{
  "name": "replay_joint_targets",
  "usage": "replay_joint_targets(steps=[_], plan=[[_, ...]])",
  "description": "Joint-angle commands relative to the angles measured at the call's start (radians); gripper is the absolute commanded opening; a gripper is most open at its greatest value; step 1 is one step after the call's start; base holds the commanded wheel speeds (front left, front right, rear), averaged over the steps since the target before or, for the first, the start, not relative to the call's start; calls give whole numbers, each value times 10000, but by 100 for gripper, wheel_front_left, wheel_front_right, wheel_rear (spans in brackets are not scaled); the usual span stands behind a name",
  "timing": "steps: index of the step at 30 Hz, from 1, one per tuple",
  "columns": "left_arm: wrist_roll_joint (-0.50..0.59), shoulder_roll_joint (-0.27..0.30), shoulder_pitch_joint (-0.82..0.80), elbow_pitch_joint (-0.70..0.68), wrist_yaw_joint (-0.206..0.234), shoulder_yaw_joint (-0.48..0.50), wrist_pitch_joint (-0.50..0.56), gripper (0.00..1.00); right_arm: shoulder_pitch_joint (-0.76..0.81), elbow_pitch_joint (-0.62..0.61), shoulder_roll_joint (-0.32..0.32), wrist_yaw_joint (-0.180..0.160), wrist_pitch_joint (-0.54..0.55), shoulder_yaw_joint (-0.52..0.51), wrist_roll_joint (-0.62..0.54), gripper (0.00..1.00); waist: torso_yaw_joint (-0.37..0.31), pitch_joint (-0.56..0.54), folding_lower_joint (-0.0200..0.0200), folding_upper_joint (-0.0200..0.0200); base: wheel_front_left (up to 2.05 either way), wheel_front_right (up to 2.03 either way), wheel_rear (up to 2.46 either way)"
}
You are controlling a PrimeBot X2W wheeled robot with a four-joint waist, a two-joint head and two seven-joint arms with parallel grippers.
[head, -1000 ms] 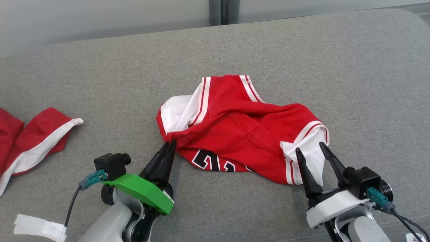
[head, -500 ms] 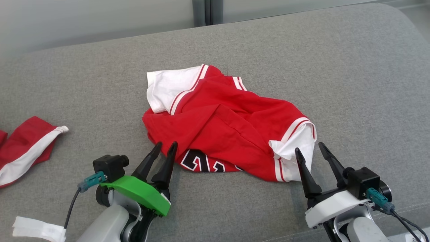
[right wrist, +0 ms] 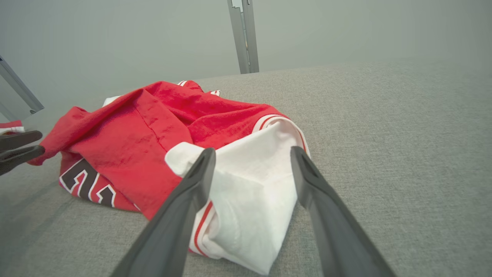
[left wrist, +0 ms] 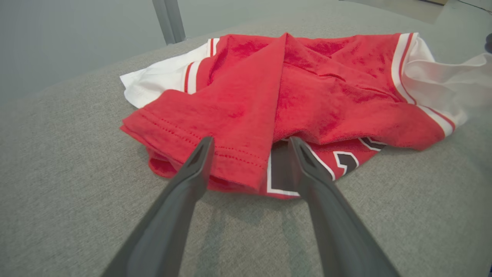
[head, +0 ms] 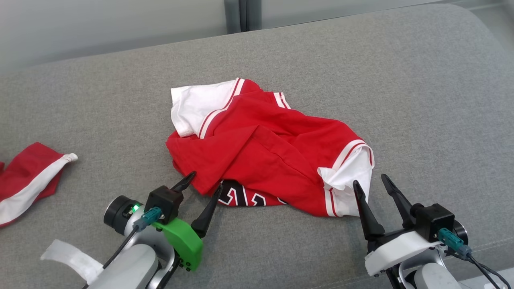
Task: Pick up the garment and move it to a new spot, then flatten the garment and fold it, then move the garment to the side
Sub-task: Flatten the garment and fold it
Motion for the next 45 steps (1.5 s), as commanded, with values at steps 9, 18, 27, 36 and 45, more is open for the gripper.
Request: replay_joint_targets(steps=[9, 18, 27, 36, 45], plan=[[898, 220, -859, 723, 527, -502, 795, 0, -197, 1, 91, -3, -32, 118, 91, 100, -363, 186, 0, 0, 0, 0, 0], [866, 219, -888, 1248, 406, -635, 858, 0, -104, 18, 176, -3, -32, 9, 85, 100, -502, 252, 0, 0, 0, 0, 0], [365, 1223, -315, -348, 842, -239, 1424, 0, 254, -109, 219, -3, -32, -464, -24, 100, 111, 114, 0, 0, 0, 0, 0], [-277, 3735, 1663, -4085, 1625, -495, 3765, 0, 208, -280, 126, -3, -32, -605, -126, 100, 1295, 140, 0, 0, 0, 0, 0], [-1098, 3079, 2587, -4334, 1763, -564, 3397, 100, 114, -379, -166, -3, -34, -574, -178, 100, 1556, 151, 0, 0, 0, 0, 0]])
